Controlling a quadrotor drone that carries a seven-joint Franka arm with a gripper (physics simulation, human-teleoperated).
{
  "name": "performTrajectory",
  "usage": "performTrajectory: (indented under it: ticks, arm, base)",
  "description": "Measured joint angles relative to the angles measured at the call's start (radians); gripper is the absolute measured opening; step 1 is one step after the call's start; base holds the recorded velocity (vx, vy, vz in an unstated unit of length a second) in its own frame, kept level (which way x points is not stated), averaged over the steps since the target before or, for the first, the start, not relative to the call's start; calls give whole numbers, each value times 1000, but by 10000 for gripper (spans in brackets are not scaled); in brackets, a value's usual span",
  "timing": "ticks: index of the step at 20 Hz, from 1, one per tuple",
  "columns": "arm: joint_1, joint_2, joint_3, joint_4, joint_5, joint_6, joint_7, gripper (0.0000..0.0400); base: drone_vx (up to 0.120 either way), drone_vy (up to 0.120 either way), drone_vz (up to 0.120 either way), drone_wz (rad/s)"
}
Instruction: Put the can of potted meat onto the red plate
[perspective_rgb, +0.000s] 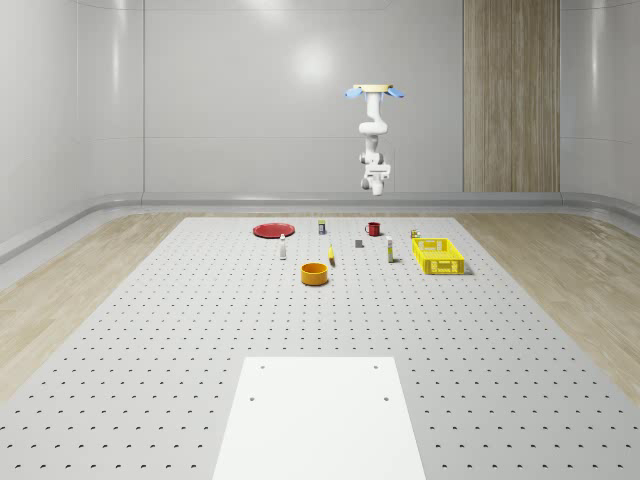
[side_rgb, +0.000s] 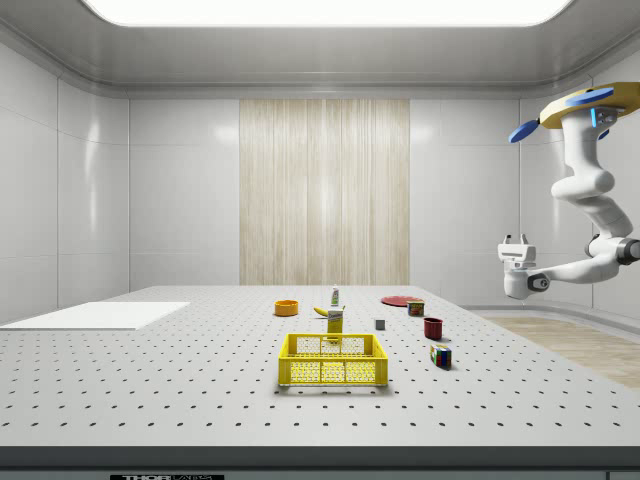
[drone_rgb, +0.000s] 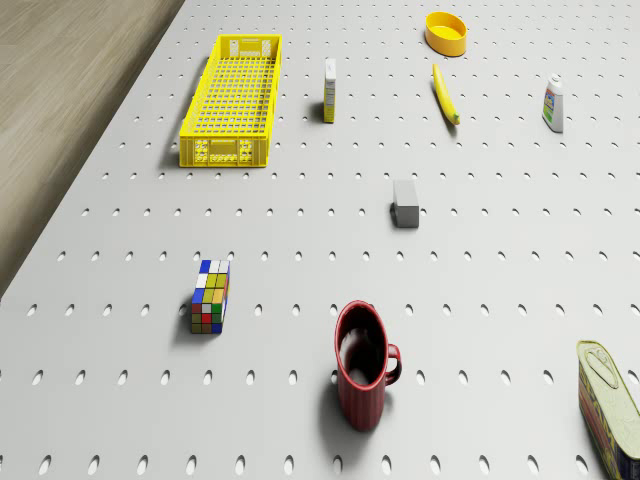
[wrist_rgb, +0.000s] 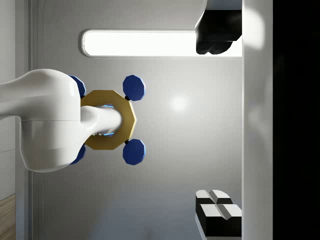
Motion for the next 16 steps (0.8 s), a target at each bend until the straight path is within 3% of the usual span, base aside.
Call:
performTrajectory:
  ticks: [6, 16]
  arm:
    - [-1, 18, 1, 47, 0, -25, 0, 400]
    - [-3, 20, 2, 60, 1, -28, -1, 400]
  base:
    - [0, -120, 0, 0]
    - [0, -120, 0, 0]
